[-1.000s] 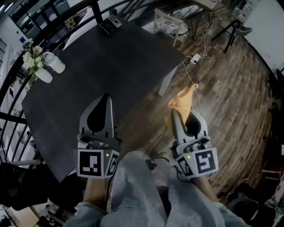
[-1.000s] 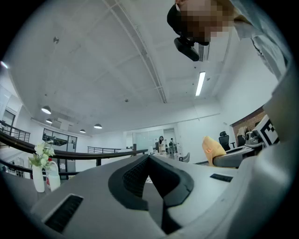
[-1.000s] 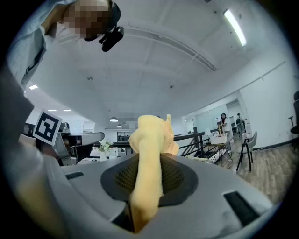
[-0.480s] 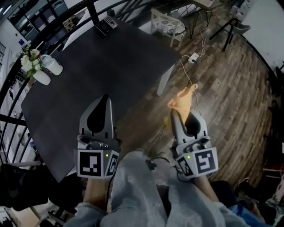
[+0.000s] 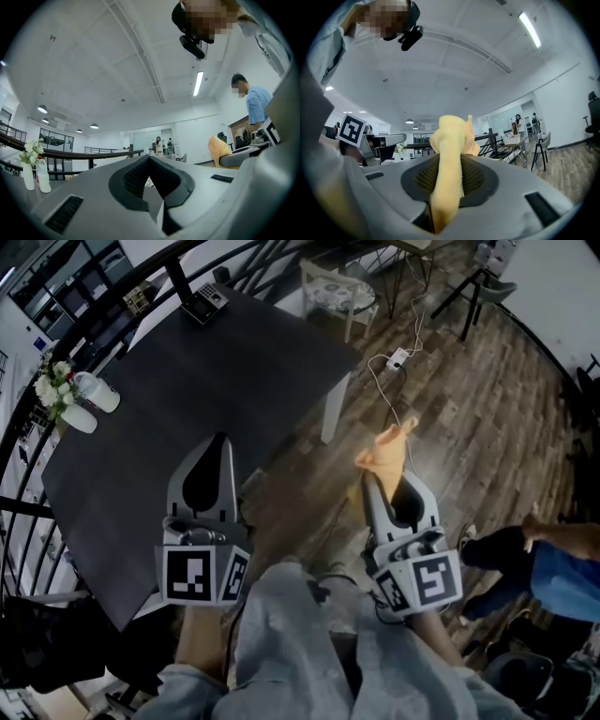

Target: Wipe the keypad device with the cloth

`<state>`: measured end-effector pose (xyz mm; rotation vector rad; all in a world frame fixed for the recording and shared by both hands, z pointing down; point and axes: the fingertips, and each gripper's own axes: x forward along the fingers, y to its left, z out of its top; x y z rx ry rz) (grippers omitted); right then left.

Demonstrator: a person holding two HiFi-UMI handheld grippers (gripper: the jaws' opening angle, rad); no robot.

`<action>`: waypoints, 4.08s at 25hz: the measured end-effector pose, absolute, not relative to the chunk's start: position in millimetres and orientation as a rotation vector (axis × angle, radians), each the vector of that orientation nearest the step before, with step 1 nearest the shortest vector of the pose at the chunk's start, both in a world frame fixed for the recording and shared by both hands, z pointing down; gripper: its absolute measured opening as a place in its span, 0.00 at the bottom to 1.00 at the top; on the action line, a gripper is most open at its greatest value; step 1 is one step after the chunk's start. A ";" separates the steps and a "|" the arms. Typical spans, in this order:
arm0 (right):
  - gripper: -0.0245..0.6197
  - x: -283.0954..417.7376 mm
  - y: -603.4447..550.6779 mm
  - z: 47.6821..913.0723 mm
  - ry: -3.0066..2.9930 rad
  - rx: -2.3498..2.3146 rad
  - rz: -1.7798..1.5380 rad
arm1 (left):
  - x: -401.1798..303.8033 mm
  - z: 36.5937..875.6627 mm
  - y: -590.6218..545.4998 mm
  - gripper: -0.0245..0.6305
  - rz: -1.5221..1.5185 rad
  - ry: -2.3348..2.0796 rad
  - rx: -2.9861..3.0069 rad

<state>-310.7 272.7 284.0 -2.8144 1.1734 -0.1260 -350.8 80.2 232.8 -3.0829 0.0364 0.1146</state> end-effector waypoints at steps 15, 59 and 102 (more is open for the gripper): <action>0.20 -289.7 365.9 282.5 1.140 -2.819 -0.100 | -325.7 229.4 170.7 0.05 0.120 0.036 -3.067; 0.20 -56.7 299.1 293.7 1.046 -2.902 -0.134 | -69.1 250.7 112.3 0.05 0.067 -0.137 -3.049; 0.20 149.7 261.6 303.1 1.487 -2.745 -0.199 | 89.6 257.4 100.9 0.05 0.047 0.268 -3.060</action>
